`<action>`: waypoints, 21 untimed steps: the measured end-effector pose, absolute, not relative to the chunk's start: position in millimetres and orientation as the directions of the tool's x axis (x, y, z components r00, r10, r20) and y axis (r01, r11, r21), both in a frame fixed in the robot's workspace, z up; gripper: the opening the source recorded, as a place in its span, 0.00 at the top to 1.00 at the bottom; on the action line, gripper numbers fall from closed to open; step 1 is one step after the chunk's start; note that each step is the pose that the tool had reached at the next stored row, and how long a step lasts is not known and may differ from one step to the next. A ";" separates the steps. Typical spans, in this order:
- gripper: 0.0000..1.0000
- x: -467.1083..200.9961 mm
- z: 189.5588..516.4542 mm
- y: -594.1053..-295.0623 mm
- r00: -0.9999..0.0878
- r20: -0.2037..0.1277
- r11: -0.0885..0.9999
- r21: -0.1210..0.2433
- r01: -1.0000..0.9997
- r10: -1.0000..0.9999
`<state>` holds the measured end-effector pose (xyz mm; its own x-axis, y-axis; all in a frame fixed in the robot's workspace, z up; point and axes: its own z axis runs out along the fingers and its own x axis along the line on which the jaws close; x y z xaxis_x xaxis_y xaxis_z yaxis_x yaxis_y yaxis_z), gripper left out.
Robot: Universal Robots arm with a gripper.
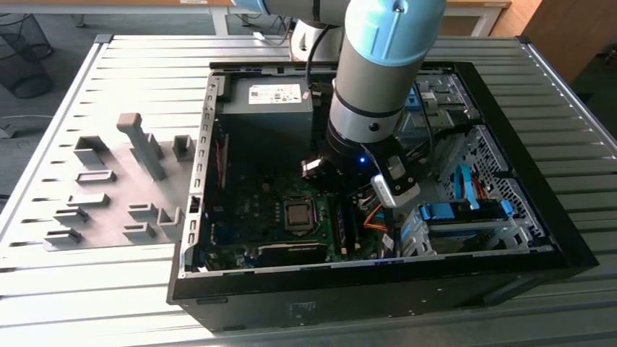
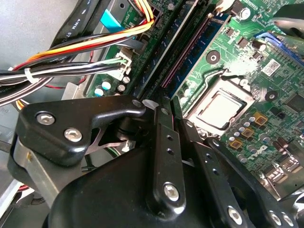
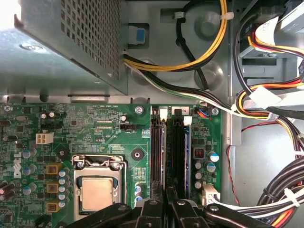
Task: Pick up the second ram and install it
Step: 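Insert the second ram into the second slot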
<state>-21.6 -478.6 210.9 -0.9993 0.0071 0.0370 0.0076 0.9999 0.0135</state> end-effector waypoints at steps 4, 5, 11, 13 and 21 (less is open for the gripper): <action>0.86 -21.6 210.7 -478.6 -0.999 0.037 1.000 0.014 0.008 0.007; 0.86 -21.6 210.6 -478.6 -0.999 0.037 1.000 0.014 0.008 0.007; 0.73 -21.6 210.5 -478.6 -0.999 0.037 1.000 0.014 0.008 0.007; 0.73 -21.6 212.6 -478.5 -0.999 0.037 1.000 0.014 0.008 0.007; 0.73 -21.6 230.3 -478.5 -0.999 0.037 1.000 0.014 0.008 0.007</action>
<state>-21.6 -478.5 230.3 -0.9993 0.0071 0.0369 0.0076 0.9999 0.0139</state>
